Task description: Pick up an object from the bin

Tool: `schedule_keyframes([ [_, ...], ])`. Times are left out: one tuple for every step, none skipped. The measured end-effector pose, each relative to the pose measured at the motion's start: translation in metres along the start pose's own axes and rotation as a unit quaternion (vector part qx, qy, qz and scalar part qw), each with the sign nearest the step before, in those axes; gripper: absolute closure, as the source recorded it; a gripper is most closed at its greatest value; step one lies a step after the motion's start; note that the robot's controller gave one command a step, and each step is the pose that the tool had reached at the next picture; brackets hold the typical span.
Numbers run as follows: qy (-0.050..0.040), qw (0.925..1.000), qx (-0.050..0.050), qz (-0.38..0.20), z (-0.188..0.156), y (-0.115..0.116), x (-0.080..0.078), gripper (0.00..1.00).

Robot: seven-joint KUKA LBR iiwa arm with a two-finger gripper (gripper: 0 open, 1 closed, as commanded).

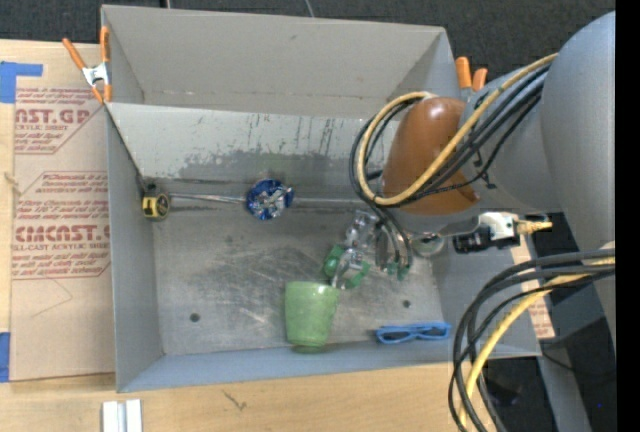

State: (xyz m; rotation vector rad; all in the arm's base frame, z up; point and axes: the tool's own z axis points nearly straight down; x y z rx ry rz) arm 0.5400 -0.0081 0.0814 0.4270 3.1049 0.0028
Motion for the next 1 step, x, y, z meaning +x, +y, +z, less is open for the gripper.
schedule_keyframes([
  [-0.0014, 0.9999, 0.000, -0.013, -0.1656, 0.0041, -0.0023, 1.00],
])
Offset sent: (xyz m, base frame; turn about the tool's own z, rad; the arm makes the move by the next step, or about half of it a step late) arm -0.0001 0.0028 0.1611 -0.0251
